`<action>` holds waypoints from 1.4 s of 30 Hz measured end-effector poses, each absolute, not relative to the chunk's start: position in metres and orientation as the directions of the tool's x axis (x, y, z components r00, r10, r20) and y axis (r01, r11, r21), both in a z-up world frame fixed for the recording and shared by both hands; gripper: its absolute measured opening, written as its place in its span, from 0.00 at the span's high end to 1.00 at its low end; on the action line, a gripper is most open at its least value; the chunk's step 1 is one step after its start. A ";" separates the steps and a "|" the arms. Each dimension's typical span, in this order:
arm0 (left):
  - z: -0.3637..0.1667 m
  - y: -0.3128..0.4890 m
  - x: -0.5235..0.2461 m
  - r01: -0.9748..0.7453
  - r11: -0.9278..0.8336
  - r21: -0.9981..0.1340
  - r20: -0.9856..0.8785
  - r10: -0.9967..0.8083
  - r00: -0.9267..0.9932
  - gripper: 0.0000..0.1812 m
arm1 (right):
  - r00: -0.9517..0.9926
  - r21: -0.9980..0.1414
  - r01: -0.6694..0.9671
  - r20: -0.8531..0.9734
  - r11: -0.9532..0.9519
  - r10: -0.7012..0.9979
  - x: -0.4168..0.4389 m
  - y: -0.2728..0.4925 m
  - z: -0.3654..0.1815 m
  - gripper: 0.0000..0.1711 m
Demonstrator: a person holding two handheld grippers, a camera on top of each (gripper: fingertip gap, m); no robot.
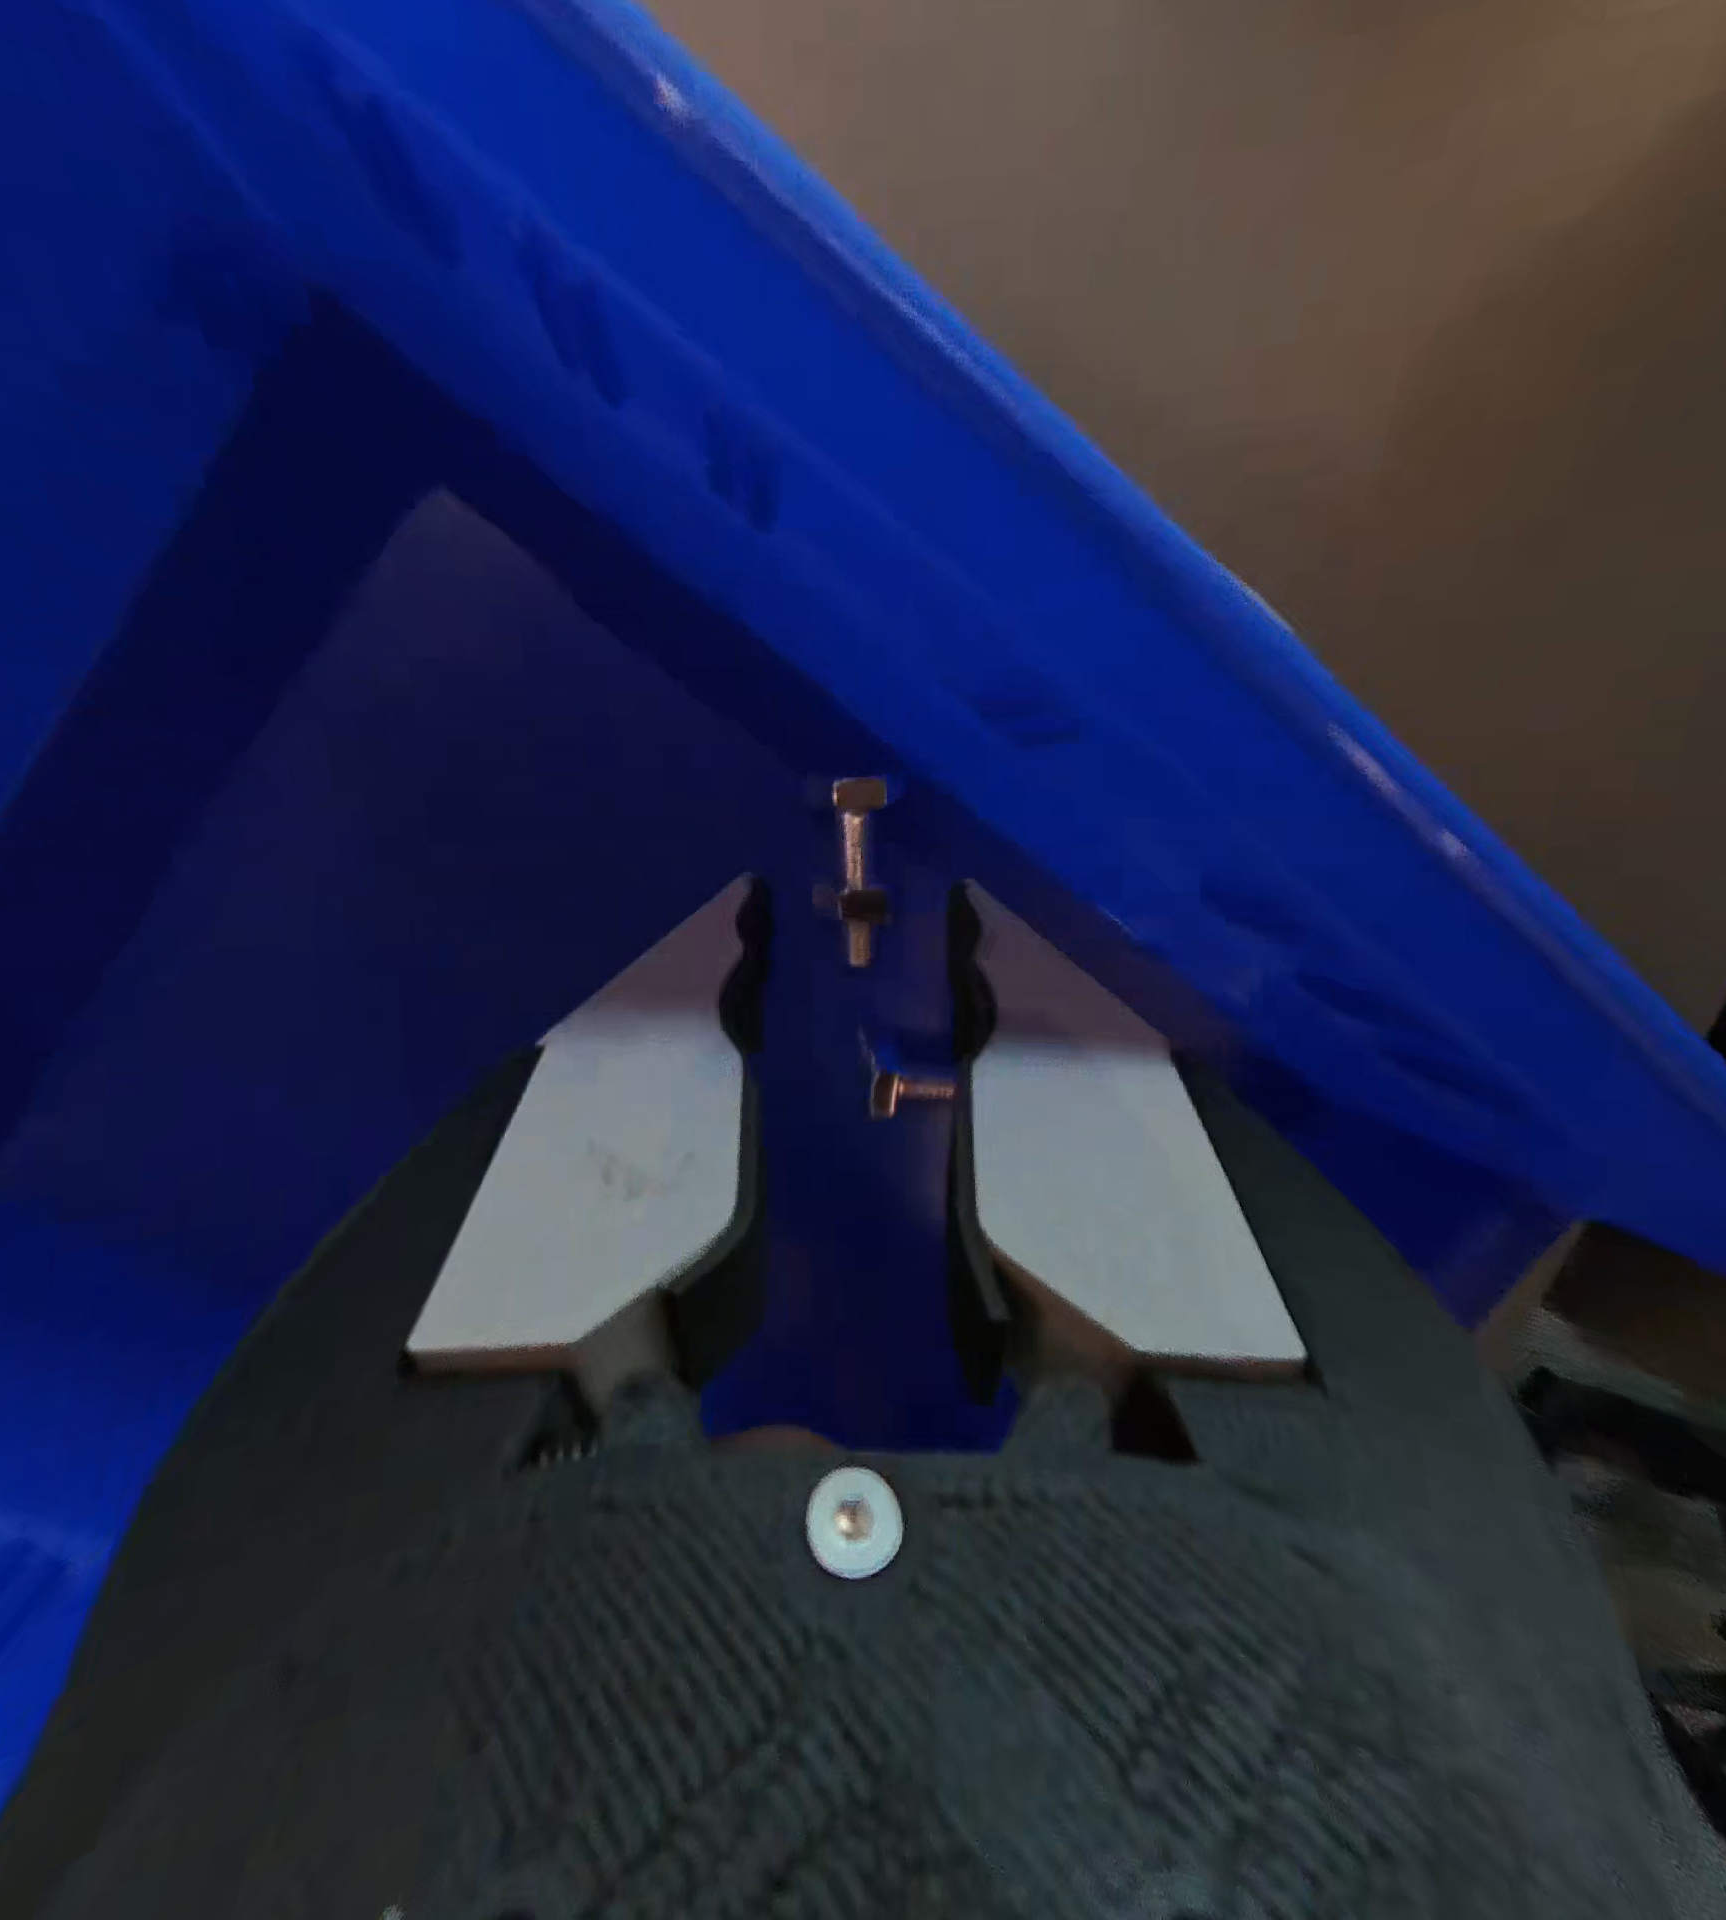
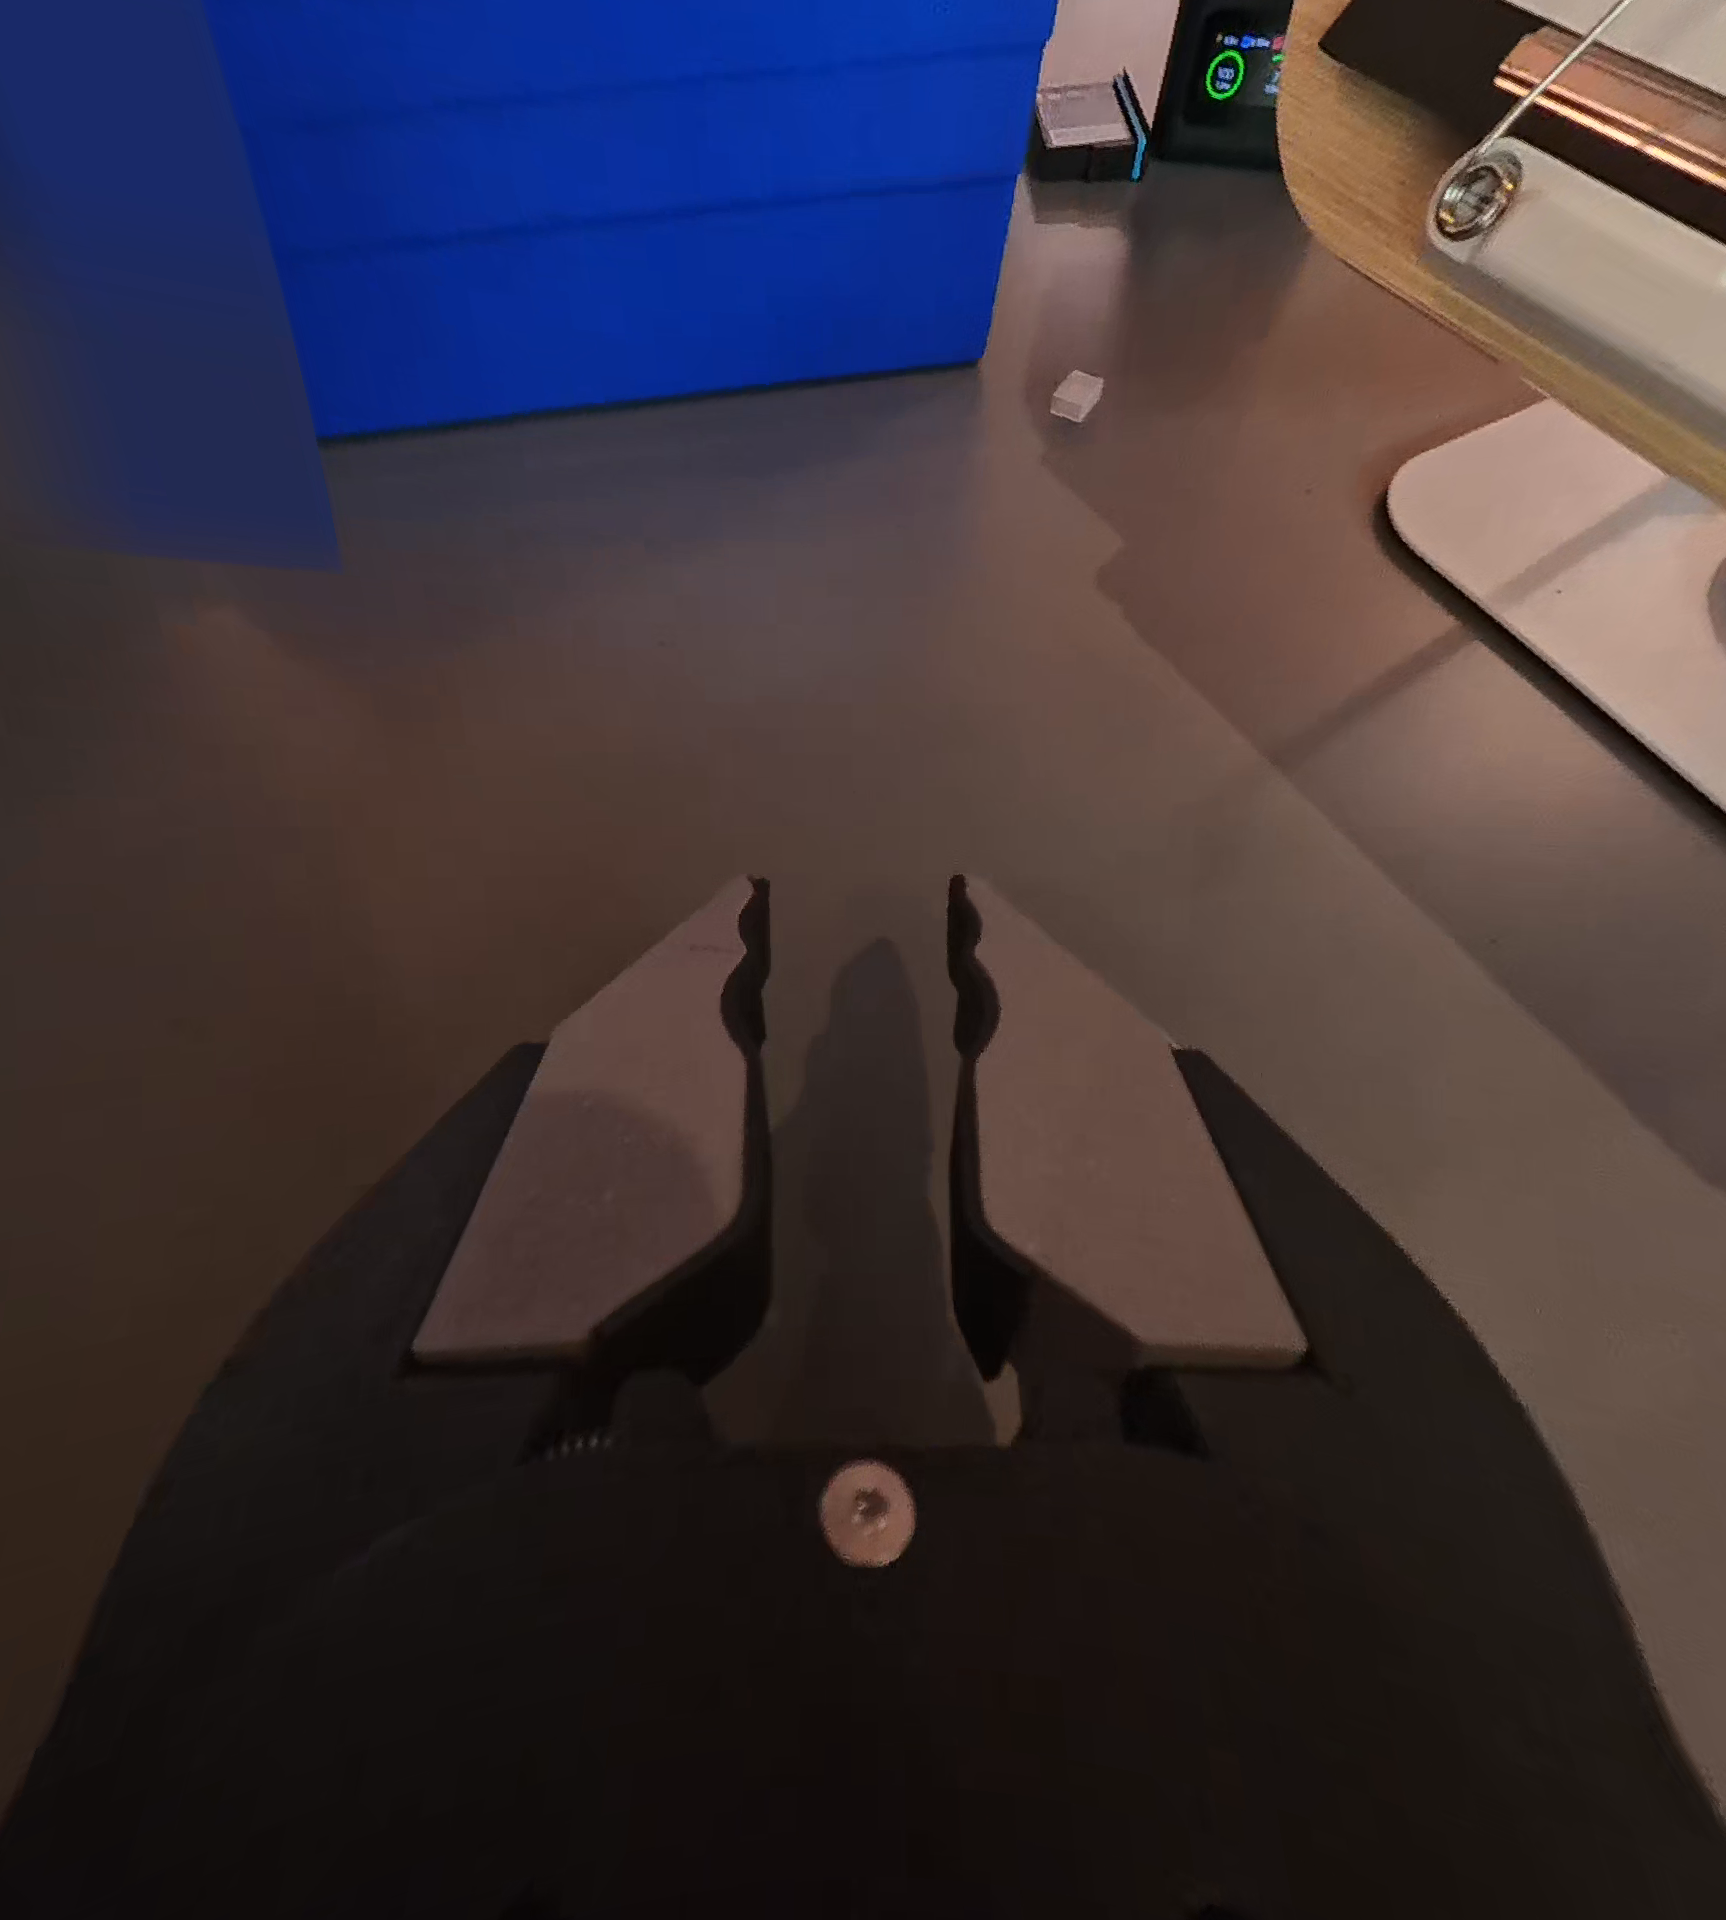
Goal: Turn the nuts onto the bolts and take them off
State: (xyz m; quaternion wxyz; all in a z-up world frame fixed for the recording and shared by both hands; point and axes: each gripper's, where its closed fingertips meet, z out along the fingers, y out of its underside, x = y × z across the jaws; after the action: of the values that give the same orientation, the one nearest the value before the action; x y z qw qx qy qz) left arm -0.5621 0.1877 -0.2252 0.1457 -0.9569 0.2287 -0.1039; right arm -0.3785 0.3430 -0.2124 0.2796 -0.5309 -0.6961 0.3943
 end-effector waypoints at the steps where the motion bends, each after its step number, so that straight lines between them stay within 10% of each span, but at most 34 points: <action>1: -0.234 0.188 -0.558 -0.400 -0.864 -0.306 0.159 -0.460 0.873 0.82 | -0.278 -0.847 0.518 -0.035 0.119 0.960 -0.378 0.343 -0.212 0.82; 9: -0.228 0.199 -0.590 -0.368 -0.896 -0.251 -0.027 -0.373 0.927 0.95 | -0.284 -0.871 0.489 -0.109 0.047 0.953 -0.373 0.333 -0.196 0.83; 21: -0.029 0.249 -0.436 -0.006 -0.326 -0.945 0.092 -0.283 0.955 0.96 | -0.461 -0.945 0.323 -0.210 -0.057 0.862 -0.360 0.288 -0.147 0.71; 24: -0.029 0.272 -0.382 0.169 -0.219 -0.961 0.243 -0.377 0.894 0.96 | -0.454 -0.978 0.199 -0.142 -0.056 0.880 -0.352 0.296 -0.127 0.78; 31: -0.042 0.327 -0.350 0.373 -0.073 -0.925 0.353 -0.528 0.772 0.97 | -0.420 -0.995 0.072 -0.093 -0.070 0.903 -0.340 0.318 -0.102 0.60; 42: -0.070 0.357 -0.350 0.365 -0.044 -0.930 0.327 -0.555 0.765 0.96 | -0.349 -0.991 0.007 -0.128 -0.133 0.928 -0.371 0.340 -0.092 0.83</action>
State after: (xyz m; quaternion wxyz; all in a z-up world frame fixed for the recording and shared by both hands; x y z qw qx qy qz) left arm -0.3497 0.3574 -0.0698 0.6873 -0.6403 0.0742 -0.3349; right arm -0.3709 0.3398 -0.0923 0.3733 -0.4315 -0.5422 0.6168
